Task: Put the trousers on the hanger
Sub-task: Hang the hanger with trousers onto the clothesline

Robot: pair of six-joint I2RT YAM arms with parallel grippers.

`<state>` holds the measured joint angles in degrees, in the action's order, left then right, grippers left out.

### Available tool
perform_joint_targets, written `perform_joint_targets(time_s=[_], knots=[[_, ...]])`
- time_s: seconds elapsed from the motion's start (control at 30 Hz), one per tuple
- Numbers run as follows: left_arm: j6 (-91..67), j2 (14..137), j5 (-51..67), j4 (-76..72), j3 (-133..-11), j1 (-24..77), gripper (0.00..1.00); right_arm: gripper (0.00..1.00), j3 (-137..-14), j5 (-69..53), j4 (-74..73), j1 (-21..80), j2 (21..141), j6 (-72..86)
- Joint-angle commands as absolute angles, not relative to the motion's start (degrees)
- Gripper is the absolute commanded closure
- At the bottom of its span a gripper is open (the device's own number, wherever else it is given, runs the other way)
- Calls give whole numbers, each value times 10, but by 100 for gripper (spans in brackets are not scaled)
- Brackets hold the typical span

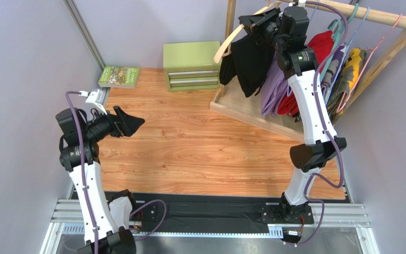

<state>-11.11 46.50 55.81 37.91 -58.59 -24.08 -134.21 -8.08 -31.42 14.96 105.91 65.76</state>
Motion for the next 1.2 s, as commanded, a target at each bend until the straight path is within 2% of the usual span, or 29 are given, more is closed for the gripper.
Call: perform_joint_targets(time_s=[0.0,0.13,0.23,0.27,0.33,0.37,0.53,0.57,0.67,0.93,1.03,1.17], knots=[[-113,465,562,373,-592,-240,0,100,-1358,-55,-223,149,1059,664],[-106,463,562,377,-586,-239,0,100,-1340,-58,-223,149,1059,667],[-98,462,563,384,-588,-240,0,91,-1319,-66,-218,149,1049,660],[-97,462,560,385,-588,-240,0,81,-1314,-69,-215,149,1043,656],[-97,461,562,385,-590,-239,0,71,-1302,-83,-207,149,1037,642],[-97,461,563,385,-591,-239,0,61,-1301,-89,-205,149,1034,619],[-104,461,566,385,-592,-239,0,35,-1278,-84,-251,158,1000,544],[-105,461,568,385,-592,-240,0,27,-1273,-76,-274,159,993,533],[-107,454,567,383,-591,-239,0,17,-1259,-46,-312,159,967,484],[-106,440,551,382,-585,-239,0,6,-1201,-30,-375,159,900,394],[-66,457,537,418,-611,-240,0,0,-1161,-78,-382,159,868,353],[38,504,519,523,-669,-240,0,0,-1108,-176,-404,159,822,247]])
